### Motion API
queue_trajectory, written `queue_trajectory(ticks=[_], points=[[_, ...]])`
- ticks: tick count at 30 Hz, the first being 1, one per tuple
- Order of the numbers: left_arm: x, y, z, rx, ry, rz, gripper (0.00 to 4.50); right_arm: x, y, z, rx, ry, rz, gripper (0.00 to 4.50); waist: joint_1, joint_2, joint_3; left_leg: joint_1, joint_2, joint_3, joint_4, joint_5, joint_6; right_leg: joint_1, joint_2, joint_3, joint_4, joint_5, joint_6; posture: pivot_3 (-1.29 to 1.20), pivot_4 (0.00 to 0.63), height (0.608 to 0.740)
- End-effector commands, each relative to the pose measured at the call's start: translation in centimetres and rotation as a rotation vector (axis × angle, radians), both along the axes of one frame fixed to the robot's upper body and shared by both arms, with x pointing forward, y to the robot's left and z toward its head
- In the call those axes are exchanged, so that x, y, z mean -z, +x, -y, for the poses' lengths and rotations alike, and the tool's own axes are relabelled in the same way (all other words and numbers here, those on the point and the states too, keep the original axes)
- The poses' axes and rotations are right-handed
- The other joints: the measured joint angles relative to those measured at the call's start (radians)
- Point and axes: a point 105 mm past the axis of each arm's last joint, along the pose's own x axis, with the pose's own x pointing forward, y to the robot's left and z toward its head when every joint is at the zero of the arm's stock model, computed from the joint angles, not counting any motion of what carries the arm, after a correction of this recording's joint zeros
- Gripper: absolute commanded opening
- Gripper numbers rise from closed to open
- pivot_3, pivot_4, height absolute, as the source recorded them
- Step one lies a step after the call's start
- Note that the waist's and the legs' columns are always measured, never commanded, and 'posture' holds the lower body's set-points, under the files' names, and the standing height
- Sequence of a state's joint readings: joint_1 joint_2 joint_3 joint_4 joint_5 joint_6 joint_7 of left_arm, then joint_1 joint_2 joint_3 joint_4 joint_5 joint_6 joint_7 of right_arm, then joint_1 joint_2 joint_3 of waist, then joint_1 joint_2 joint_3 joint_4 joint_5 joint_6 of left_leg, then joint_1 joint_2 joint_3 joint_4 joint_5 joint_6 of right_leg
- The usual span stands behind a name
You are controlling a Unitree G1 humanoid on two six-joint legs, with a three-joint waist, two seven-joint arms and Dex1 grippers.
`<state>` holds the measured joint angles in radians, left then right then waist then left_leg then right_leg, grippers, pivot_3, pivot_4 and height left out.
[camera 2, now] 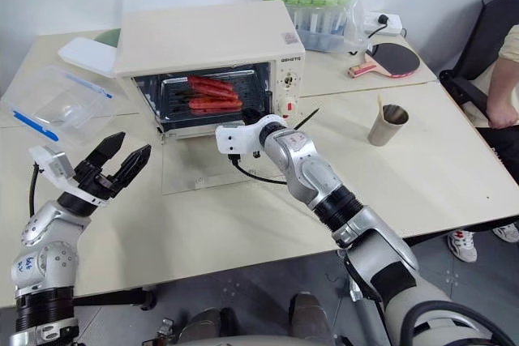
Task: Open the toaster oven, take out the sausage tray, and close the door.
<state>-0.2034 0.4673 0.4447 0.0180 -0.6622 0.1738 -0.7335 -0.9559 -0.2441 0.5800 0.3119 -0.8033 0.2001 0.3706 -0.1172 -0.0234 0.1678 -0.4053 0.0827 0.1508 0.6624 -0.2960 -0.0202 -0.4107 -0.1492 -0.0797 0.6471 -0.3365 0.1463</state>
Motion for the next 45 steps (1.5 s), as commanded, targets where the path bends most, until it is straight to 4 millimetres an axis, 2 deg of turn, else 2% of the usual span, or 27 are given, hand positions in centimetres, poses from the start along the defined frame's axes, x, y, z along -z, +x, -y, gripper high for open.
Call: queue_trajectory(ticks=[1, 2, 5, 23, 26, 29, 30, 37, 45], points=[[-0.8, -0.1, -0.1, 0.001, 0.016, 0.033, 4.48, -1.1, -0.7, -0.9, -0.043, 0.012, 0.044, 0.00, 0.000, 0.000, 0.000, 0.000, 0.000, 0.000, 0.000, 0.000, 0.000, 0.000, 0.000, 0.000, 0.000, 0.000, 0.000, 0.00, 0.150, 0.740], [-0.8, 0.0, -0.1, 0.001, 0.015, 0.034, 4.48, -1.0, -0.5, -0.8, -0.036, -0.002, 0.047, 0.00, 0.000, 0.000, 0.000, 0.000, 0.000, 0.000, 0.000, 0.000, 0.000, 0.000, 0.000, 0.000, 0.000, 0.000, 0.000, 0.00, 0.150, 0.740], [-0.8, 0.0, -0.1, 0.000, 0.016, 0.035, 4.50, -1.2, 0.2, -0.5, -0.014, -0.012, 0.050, 0.64, 0.000, 0.000, 0.000, 0.000, 0.000, 0.000, 0.000, 0.000, 0.000, 0.000, 0.000, 0.000, 0.000, 0.000, 0.000, 0.00, 0.150, 0.740], [-0.5, -0.1, -0.5, -0.018, 0.019, 0.035, 4.50, -1.6, 3.0, -0.1, 0.077, -0.047, 0.072, 0.64, 0.003, 0.000, 0.000, 0.000, 0.000, 0.000, 0.001, 0.000, 0.000, 0.001, 0.000, 0.000, 0.000, 0.000, 0.000, 0.00, 0.150, 0.740], [-0.4, 0.0, -0.5, -0.020, 0.021, 0.035, 4.50, -1.6, 3.1, -0.2, 0.079, -0.044, 0.066, 0.64, 0.003, 0.000, 0.000, 0.000, 0.000, 0.000, 0.001, 0.000, 0.000, 0.001, 0.000, 0.000, 0.000, 0.000, 0.000, 0.00, 0.150, 0.740], [-0.4, 0.0, -0.4, -0.021, 0.023, 0.034, 4.50, -1.5, 3.1, -0.2, 0.080, -0.034, 0.058, 0.05, 0.003, 0.000, 0.000, 0.000, 0.000, 0.000, 0.001, 0.000, 0.000, 0.001, 0.000, 0.000, 0.000, 0.000, 0.000, 0.00, 0.150, 0.740], [-0.4, 0.0, -0.4, -0.020, 0.023, 0.033, 4.50, -1.5, 3.1, -0.2, 0.081, -0.032, 0.058, 0.02, 0.003, 0.000, 0.000, 0.000, 0.000, 0.000, 0.001, 0.000, 0.000, 0.001, 0.000, 0.000, 0.000, 0.000, 0.000, 0.00, 0.150, 0.740], [-0.4, -0.1, -0.4, -0.017, 0.025, 0.031, 4.50, -2.0, 2.9, -0.5, 0.080, -0.003, 0.068, 0.02, 0.002, 0.000, 0.000, 0.000, 0.000, 0.000, 0.001, 0.000, 0.000, 0.000, 0.000, 0.000, 0.000, 0.000, 0.000, 0.00, 0.150, 0.740], [-0.3, -0.2, -0.6, -0.014, 0.028, 0.016, 4.50, -1.3, 1.1, -0.2, 0.042, 0.037, 0.106, 0.02, 0.003, 0.000, 0.000, 0.000, 0.000, 0.000, 0.000, 0.000, 0.000, 0.000, 0.000, 0.000, 0.000, 0.000, 0.000, 0.00, 0.150, 0.740]])
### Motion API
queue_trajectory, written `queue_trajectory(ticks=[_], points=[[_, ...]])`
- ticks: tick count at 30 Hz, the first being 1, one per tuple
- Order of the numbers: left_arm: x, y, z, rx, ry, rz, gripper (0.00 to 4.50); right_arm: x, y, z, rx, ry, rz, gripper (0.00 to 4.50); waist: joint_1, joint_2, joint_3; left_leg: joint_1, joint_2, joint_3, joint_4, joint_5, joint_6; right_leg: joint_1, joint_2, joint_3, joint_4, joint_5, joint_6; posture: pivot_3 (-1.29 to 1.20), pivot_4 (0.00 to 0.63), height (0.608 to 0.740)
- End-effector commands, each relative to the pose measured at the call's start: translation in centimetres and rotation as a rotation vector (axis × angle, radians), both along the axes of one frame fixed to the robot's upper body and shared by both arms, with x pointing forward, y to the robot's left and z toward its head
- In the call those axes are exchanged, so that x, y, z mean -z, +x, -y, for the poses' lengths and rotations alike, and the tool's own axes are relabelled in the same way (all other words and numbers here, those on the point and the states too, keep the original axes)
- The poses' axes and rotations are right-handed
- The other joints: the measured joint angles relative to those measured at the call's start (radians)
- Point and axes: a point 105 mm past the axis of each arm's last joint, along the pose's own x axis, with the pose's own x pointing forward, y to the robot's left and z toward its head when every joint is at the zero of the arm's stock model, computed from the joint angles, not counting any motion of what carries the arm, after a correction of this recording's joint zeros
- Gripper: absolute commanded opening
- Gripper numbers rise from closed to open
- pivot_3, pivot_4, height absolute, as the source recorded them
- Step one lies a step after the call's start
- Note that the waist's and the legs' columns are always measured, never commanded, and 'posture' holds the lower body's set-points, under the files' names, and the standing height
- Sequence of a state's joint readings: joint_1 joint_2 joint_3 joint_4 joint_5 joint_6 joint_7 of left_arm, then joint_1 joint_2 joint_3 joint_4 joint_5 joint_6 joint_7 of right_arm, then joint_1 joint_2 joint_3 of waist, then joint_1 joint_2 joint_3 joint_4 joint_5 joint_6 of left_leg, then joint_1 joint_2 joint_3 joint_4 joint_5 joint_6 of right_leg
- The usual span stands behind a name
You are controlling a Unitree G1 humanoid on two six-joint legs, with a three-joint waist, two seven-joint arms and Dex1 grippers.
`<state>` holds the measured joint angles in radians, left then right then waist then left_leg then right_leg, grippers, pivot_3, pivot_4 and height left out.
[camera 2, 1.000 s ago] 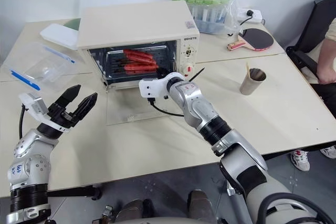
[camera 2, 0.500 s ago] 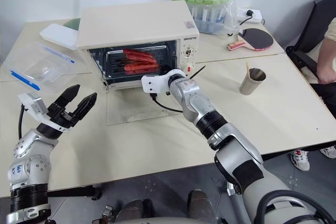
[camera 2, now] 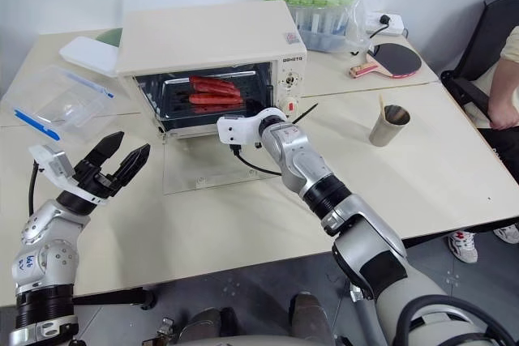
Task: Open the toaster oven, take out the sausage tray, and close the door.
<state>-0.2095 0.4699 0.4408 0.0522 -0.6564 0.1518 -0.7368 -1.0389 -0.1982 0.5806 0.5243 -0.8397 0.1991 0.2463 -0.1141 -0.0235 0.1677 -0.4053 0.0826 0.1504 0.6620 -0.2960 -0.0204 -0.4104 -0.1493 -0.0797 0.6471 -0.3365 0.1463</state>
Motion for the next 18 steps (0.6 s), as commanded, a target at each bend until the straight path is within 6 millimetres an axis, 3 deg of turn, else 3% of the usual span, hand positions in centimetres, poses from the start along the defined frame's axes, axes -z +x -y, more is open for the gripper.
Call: queue_trajectory(ticks=[1, 18], points=[[-0.6, -0.5, -0.3, -0.002, 0.029, 0.017, 4.50, -1.2, -1.5, -0.7, -0.059, 0.051, 0.059, 0.02, 0.000, 0.000, 0.000, 0.000, 0.000, 0.000, 0.000, 0.000, 0.000, 0.000, 0.000, 0.000, 0.000, 0.000, 0.000, 0.00, 0.150, 0.740], [-0.7, -0.4, -0.3, 0.051, -0.019, -0.052, 4.50, 0.2, -5.3, -0.1, -0.137, 0.024, 0.092, 0.02, 0.001, 0.000, 0.000, 0.000, 0.000, 0.001, 0.000, 0.000, 0.000, 0.000, 0.000, 0.000, -0.001, 0.000, 0.000, 0.00, 0.150, 0.740]])
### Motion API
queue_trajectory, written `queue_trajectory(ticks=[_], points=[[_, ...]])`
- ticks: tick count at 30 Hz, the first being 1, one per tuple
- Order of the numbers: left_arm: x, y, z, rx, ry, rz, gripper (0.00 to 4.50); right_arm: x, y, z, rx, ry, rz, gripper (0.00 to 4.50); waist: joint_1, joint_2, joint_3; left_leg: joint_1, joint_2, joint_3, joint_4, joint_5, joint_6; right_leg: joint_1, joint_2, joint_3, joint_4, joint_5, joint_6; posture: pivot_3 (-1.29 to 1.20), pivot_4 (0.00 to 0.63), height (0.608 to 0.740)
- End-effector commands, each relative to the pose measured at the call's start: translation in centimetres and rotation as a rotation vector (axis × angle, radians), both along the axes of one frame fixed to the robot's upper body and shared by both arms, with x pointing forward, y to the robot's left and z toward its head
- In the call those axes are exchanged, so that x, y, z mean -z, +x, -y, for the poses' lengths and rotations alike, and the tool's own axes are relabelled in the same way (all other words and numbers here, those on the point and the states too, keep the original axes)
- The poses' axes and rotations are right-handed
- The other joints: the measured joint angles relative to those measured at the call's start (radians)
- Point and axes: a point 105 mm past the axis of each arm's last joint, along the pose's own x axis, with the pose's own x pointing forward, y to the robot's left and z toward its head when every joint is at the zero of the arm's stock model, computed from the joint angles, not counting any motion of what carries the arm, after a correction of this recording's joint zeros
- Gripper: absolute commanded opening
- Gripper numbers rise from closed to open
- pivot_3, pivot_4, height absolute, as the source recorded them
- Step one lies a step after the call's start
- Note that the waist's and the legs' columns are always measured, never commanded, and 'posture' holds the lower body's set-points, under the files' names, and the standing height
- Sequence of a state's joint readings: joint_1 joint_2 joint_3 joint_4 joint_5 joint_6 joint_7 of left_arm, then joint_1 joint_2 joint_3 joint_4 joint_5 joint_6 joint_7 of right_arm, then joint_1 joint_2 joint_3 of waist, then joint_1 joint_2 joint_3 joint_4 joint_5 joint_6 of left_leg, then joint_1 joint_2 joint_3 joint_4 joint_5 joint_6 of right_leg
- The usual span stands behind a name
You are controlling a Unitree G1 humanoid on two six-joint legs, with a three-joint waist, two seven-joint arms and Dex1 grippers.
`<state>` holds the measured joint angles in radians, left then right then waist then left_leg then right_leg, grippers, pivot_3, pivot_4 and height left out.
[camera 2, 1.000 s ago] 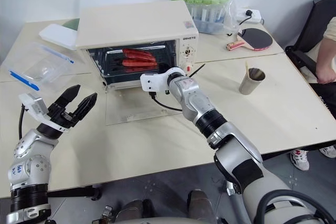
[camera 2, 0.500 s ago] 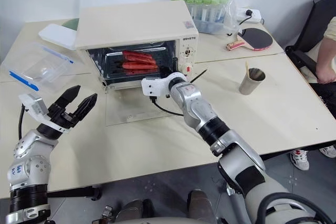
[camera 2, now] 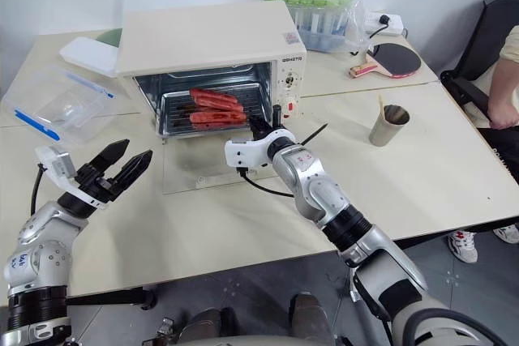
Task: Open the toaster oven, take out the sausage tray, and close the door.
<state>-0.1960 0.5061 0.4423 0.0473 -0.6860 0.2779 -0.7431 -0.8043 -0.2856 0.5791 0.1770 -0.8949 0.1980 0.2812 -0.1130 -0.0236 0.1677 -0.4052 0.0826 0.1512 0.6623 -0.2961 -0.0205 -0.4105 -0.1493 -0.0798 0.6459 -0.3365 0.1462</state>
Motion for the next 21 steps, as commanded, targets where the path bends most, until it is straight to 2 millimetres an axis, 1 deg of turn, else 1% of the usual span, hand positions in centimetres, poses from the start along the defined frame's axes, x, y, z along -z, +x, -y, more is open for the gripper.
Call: queue_trajectory(ticks=[1, 5, 9, 12, 19, 21], points=[[-1.7, -0.3, -0.2, 0.009, -0.003, 0.061, 4.50, -1.4, -1.6, -1.0, -0.064, 0.008, 0.057, 0.02, 0.000, 0.000, 0.000, 0.000, 0.000, 0.000, 0.000, 0.000, 0.000, 0.000, 0.000, 0.000, 0.000, 0.000, 0.000, 0.00, 0.150, 0.740], [-2.3, -0.4, -0.2, 0.016, -0.023, 0.114, 4.50, -1.2, -2.2, -0.8, -0.066, 0.009, 0.064, 0.02, 0.000, 0.000, 0.000, 0.000, 0.000, 0.000, 0.000, 0.000, 0.000, 0.000, 0.000, 0.000, 0.000, 0.000, 0.000, 0.00, 0.150, 0.740], [-2.4, -0.6, -0.3, 0.019, -0.030, 0.122, 4.50, -1.2, -2.8, -0.5, -0.074, 0.008, 0.068, 0.02, 0.000, 0.000, 0.000, 0.000, 0.000, 0.000, 0.000, 0.000, 0.000, 0.000, 0.000, 0.000, 0.000, 0.000, 0.000, 0.00, 0.150, 0.740], [-2.2, -0.9, -0.4, 0.029, -0.029, 0.108, 4.50, -1.1, -3.6, -0.2, -0.087, 0.005, 0.070, 0.02, 0.002, 0.000, 0.000, 0.000, 0.000, 0.000, 0.000, 0.000, 0.000, 0.000, 0.000, 0.000, -0.001, 0.000, 0.000, 0.00, 0.150, 0.740], [-2.2, -1.3, -1.3, 0.033, -0.044, 0.069, 4.50, -1.2, -4.7, 0.7, -0.107, 0.018, 0.095, 0.02, 0.003, 0.000, 0.000, 0.000, 0.000, 0.001, 0.000, 0.000, 0.000, 0.000, 0.000, 0.000, -0.001, 0.000, 0.000, 0.00, 0.150, 0.740], [-2.1, -1.4, -1.3, 0.043, -0.051, 0.055, 4.50, -1.1, -4.9, 1.0, -0.110, 0.012, 0.104, 0.02, 0.005, 0.000, 0.000, 0.000, 0.000, 0.001, 0.000, 0.000, 0.000, 0.000, 0.000, 0.000, -0.001, 0.000, 0.000, 0.00, 0.150, 0.740]])
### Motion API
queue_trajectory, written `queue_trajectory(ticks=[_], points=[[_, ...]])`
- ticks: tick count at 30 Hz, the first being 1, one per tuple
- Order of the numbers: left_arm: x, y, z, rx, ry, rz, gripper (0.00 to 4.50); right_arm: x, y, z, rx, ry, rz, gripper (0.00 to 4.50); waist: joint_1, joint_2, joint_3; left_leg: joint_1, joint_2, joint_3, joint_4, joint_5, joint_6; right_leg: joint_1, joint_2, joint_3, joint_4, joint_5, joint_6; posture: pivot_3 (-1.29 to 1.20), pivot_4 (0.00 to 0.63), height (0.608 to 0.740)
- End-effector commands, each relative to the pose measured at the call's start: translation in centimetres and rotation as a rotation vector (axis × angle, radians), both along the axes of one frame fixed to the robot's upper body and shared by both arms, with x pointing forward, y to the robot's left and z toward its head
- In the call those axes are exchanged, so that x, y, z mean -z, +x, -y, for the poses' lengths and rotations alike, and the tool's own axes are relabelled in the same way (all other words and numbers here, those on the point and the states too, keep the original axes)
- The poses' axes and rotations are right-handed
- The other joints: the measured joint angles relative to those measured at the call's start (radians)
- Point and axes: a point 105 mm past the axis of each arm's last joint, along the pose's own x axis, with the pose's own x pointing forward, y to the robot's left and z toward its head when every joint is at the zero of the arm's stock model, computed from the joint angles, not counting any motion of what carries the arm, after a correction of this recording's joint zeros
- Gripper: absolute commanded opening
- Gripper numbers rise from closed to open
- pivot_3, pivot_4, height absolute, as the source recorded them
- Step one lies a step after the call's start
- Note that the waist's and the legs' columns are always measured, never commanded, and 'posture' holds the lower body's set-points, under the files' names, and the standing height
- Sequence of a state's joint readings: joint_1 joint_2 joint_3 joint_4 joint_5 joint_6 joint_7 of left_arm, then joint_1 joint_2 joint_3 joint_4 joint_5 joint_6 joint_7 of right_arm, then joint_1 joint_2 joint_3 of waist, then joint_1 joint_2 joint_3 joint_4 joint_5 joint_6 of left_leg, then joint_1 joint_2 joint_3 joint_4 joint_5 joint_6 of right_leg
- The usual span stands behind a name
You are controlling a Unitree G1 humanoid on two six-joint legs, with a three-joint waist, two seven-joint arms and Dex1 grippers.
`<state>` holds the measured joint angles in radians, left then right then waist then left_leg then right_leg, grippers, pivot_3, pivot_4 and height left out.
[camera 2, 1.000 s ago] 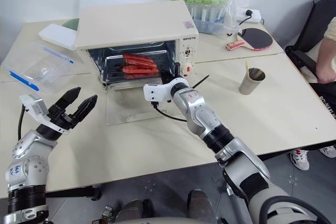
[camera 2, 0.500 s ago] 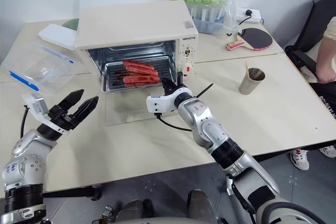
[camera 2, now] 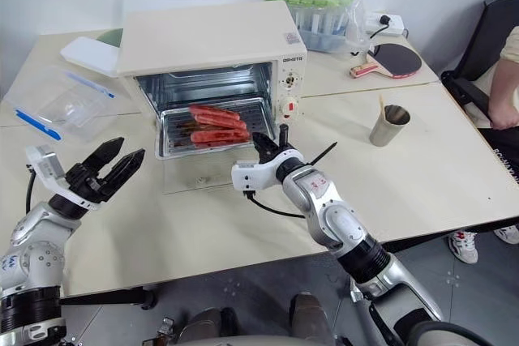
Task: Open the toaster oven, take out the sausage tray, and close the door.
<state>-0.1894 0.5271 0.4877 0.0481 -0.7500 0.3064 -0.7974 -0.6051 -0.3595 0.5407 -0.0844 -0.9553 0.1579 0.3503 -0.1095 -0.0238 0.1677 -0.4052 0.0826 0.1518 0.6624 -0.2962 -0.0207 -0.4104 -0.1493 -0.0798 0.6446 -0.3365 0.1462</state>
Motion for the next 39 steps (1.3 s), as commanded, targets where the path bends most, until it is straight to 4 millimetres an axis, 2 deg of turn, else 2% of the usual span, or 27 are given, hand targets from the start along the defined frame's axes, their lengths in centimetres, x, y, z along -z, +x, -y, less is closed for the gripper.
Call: queue_trajectory(ticks=[1, 11, 16, 25, 29, 37, 39], points=[[-1.2, -0.6, -0.5, 0.010, -0.009, 0.021, 4.50, -2.3, -1.4, -0.5, -0.067, 0.034, 0.100, 0.02, 0.001, 0.000, 0.000, 0.000, 0.000, 0.000, 0.000, 0.000, 0.000, 0.000, 0.000, 0.000, 0.000, 0.000, 0.000, 0.00, 0.150, 0.740], [-1.1, -0.9, 0.4, 0.063, -0.057, -0.081, 4.50, -1.9, -3.0, 1.0, -0.107, 0.015, 0.134, 0.02, 0.026, 0.000, 0.000, 0.000, 0.000, 0.000, 0.001, 0.000, 0.000, 0.001, 0.000, 0.000, -0.001, 0.000, 0.000, 0.00, 0.150, 0.740], [-0.9, -1.4, 1.4, 0.123, -0.117, -0.202, 4.50, -2.2, -4.0, 2.0, -0.154, 0.022, 0.173, 0.02, 0.035, -0.001, 0.000, 0.000, 0.000, 0.001, 0.002, 0.000, 0.000, 0.001, 0.000, 0.001, -0.001, 0.000, 0.000, 0.00, 0.150, 0.740], [-0.3, -1.5, 3.0, 0.273, -0.292, -0.565, 4.50, -2.9, -3.9, 2.6, -0.193, 0.016, 0.200, 0.02, 0.053, -0.001, 0.000, 0.000, 0.000, -0.001, 0.003, 0.000, 0.000, 0.002, 0.000, 0.002, -0.001, 0.000, -0.001, 0.00, 0.150, 0.740], [-1.0, -1.1, 3.4, 0.341, -0.377, -0.621, 4.50, -2.9, -3.6, 2.5, -0.204, 0.010, 0.205, 0.02, 0.053, -0.001, 0.000, 0.000, 0.000, -0.001, 0.004, 0.000, 0.000, 0.002, 0.000, 0.002, -0.001, 0.000, -0.001, 0.00, 0.150, 0.740], [-0.7, -0.7, 3.4, 0.383, -0.491, -0.723, 4.50, -3.0, -3.2, 2.6, -0.201, 0.002, 0.210, 0.02, 0.053, -0.001, 0.000, 0.000, 0.000, -0.001, 0.003, 0.000, 0.000, 0.002, 0.000, 0.002, -0.001, 0.000, -0.001, 0.00, 0.150, 0.740], [-0.6, -0.7, 3.7, 0.413, -0.512, -0.740, 4.10, -3.1, -3.2, 2.6, -0.204, 0.002, 0.211, 0.00, 0.053, -0.001, 0.000, 0.000, 0.000, -0.001, 0.003, 0.000, 0.000, 0.002, 0.000, 0.002, -0.001, 0.000, -0.001, 0.00, 0.150, 0.740]])
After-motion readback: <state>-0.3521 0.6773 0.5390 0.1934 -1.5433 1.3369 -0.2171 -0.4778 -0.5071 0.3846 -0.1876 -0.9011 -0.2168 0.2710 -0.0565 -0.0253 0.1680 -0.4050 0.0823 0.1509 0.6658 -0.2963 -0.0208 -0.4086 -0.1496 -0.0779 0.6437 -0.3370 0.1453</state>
